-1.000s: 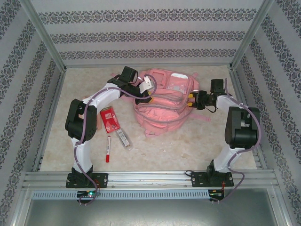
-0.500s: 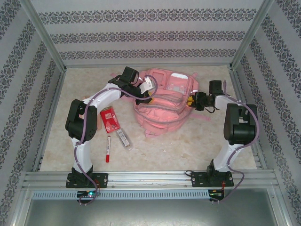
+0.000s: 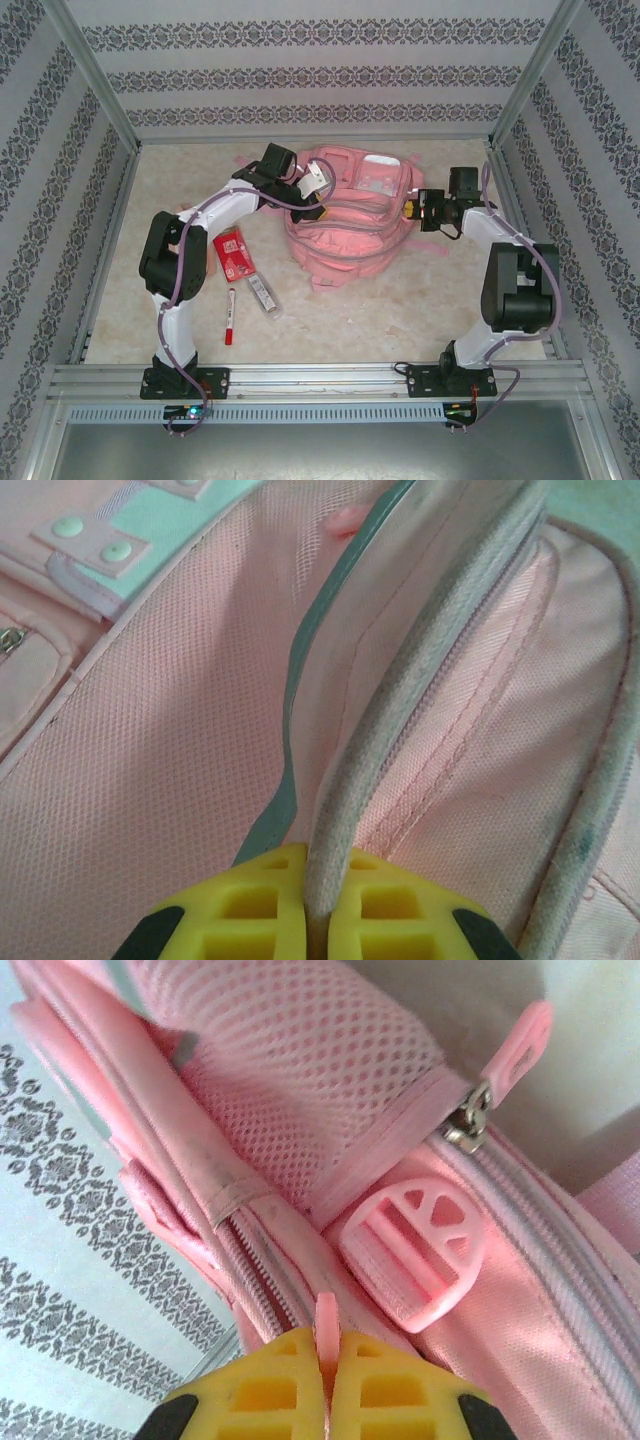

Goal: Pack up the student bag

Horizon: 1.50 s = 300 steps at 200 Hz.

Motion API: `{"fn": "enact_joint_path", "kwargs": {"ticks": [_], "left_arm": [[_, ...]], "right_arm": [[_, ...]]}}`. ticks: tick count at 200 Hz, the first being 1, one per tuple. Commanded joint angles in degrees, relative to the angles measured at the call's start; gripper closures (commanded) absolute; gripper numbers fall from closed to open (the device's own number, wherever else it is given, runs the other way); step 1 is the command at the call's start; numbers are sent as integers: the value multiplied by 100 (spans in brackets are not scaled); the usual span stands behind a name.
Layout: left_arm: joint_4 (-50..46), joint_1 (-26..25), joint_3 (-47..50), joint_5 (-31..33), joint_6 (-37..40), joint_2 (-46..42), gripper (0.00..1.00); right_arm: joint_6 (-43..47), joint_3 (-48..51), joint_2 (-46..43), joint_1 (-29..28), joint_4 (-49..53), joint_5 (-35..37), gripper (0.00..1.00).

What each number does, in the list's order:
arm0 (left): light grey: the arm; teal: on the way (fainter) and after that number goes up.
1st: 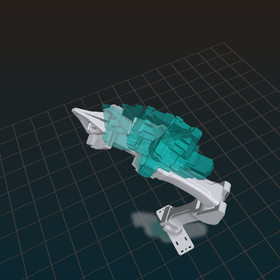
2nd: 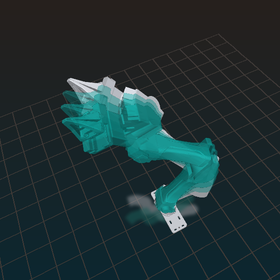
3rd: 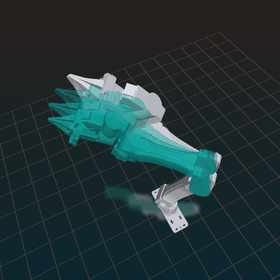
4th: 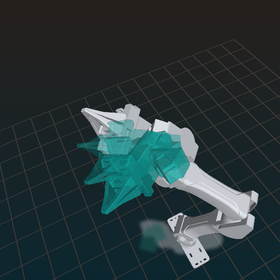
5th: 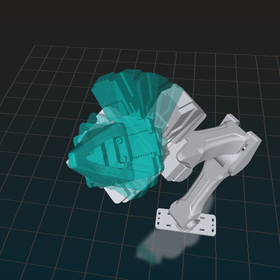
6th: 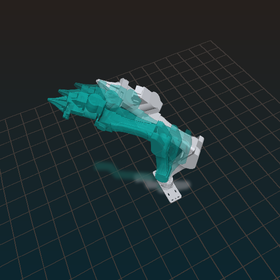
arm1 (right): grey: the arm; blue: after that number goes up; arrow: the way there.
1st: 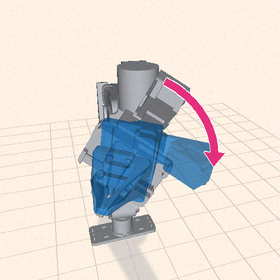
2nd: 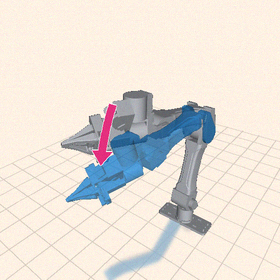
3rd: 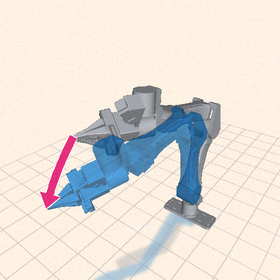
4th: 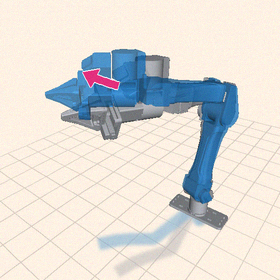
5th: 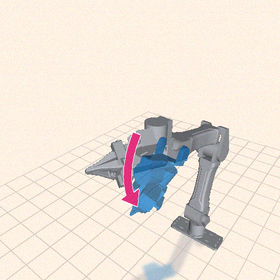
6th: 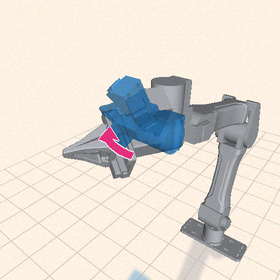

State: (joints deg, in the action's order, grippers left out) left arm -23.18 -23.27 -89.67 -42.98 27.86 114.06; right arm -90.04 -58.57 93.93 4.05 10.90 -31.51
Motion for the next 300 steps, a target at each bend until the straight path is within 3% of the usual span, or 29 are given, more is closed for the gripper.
{"fn": "enact_joint_path", "kwargs": {"ticks": [1,62,123,175,191,209,225,244,271,300], "left_arm": [[725,32,208,456,-772,-332,100],[1179,-11,405,569,-1233,-381,100],[1465,-71,597,786,-1573,-397,100],[1483,-83,670,937,-1646,-458,100],[1510,-90,679,995,-1716,-447,100],[1551,-84,680,1037,-1835,-423,100],[1570,-87,683,1062,-1994,-412,100],[1594,-90,712,1105,-2077,-425,100],[1658,-90,758,1182,-2363,-446,100],[1601,-90,580,895,-2832,-385,100]], "right_arm": [[550,14,-221,-58,221,124,100],[1195,153,-450,-581,1157,478,100],[961,271,-688,-1568,1377,655,100],[1088,187,-984,-2069,1632,977,100],[1470,157,-994,-2156,1596,1402,100],[2481,78,-1113,-2253,1495,2280,100],[3259,238,-1460,-2367,1193,3089,100],[3697,506,-1897,-2327,844,3567,100],[4124,511,-1963,-2030,546,3218,100],[4404,145,-1432,-1625,287,2095,100]]}}
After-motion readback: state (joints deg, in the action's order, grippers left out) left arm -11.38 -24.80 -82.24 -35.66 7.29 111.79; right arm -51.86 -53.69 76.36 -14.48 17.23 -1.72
